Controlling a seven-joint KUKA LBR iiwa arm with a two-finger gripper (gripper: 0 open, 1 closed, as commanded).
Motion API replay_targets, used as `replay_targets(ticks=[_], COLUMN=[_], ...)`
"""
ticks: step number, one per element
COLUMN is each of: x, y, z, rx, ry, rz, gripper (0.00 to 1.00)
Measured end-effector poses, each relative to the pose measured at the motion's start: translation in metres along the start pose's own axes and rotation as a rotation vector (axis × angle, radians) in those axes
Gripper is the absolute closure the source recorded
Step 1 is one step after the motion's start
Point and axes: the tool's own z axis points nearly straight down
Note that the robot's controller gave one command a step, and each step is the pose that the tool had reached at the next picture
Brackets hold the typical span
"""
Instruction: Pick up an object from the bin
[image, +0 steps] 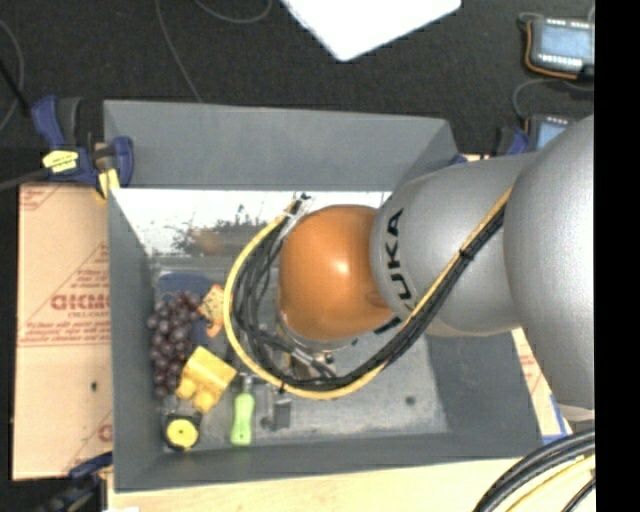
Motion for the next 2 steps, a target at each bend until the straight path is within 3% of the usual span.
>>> replay_targets(ticks=[1, 2], x=[-0.015, -0.027], y=[0.010, 0.022], z=[0.014, 0.033], rx=[-0.001, 0.000], ry=[-0.009, -0.007], rz=[-0.112, -0.314], gripper=[0.00, 0.00])
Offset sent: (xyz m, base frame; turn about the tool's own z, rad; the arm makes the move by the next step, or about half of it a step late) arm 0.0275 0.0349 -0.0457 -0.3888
